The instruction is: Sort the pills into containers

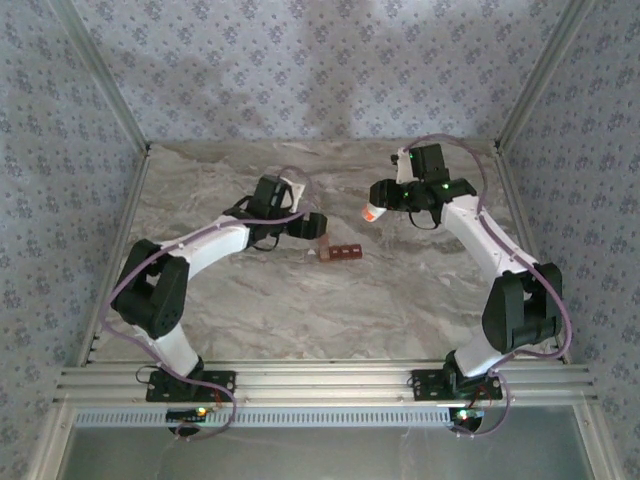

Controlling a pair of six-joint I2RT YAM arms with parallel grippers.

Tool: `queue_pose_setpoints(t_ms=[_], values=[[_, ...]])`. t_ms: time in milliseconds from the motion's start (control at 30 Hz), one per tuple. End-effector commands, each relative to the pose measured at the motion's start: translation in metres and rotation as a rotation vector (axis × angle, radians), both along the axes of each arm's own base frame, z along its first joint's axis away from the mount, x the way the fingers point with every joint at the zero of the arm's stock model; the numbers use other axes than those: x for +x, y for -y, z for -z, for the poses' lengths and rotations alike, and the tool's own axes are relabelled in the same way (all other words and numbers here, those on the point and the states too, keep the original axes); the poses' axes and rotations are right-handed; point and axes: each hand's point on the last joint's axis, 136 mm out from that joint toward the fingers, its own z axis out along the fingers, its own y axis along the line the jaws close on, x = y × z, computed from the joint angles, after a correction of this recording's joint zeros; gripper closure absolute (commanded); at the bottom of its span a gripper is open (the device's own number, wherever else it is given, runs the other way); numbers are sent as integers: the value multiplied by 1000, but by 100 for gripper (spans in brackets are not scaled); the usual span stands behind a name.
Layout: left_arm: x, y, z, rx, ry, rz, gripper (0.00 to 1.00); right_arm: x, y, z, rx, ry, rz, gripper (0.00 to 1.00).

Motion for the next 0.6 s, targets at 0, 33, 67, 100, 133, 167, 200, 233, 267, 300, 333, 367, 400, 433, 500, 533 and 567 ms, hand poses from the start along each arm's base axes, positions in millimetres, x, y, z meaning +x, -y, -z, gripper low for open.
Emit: queue_pose_setpoints(t_ms=[0, 33, 67, 100, 133, 167, 200, 233, 267, 300, 333, 367, 400, 433, 500, 533, 567], values=[[-3, 22, -37, 8, 244, 102, 7, -6, -9, -21, 82, 30, -26, 65], [-8, 27, -42, 8, 302, 130, 7, -7, -11, -24, 95, 30, -32, 65], [-13, 32, -45, 1, 351, 153, 7, -8, -13, -25, 104, 25, -40, 65], [-15, 34, -49, -13, 394, 166, 7, -9, -15, -26, 117, 20, -47, 65], [-19, 39, -54, -35, 449, 186, 7, -10, -17, -27, 130, 13, -58, 64], [-22, 41, -57, -54, 488, 203, 7, -11, -19, -29, 144, 8, -63, 64], [-24, 42, -59, -69, 514, 211, 7, -12, -22, -31, 160, 1, -70, 65], [-26, 43, -61, -84, 541, 225, 7, -12, -25, -34, 182, -5, -78, 65], [-29, 44, -63, -94, 567, 242, 7, -12, -27, -36, 195, -13, -89, 65], [-32, 46, -66, -111, 602, 261, 7, -12, -29, -37, 204, -18, -98, 64], [-36, 48, -68, -128, 636, 288, 7, -13, -33, -39, 216, -28, -116, 65], [-40, 49, -69, -141, 660, 305, 7, -14, -36, -41, 231, -34, -130, 65], [-42, 50, -71, -152, 678, 317, 8, -15, -38, -43, 244, -44, -142, 64], [-44, 51, -73, -157, 691, 331, 8, -17, -41, -44, 260, -53, -155, 65], [-49, 54, -75, -175, 715, 369, 8, -20, -46, -47, 281, -67, -176, 65], [-52, 56, -76, -189, 731, 385, 8, -21, -48, -48, 291, -74, -185, 64], [-54, 57, -79, -200, 741, 394, 9, -23, -51, -49, 300, -79, -192, 64]])
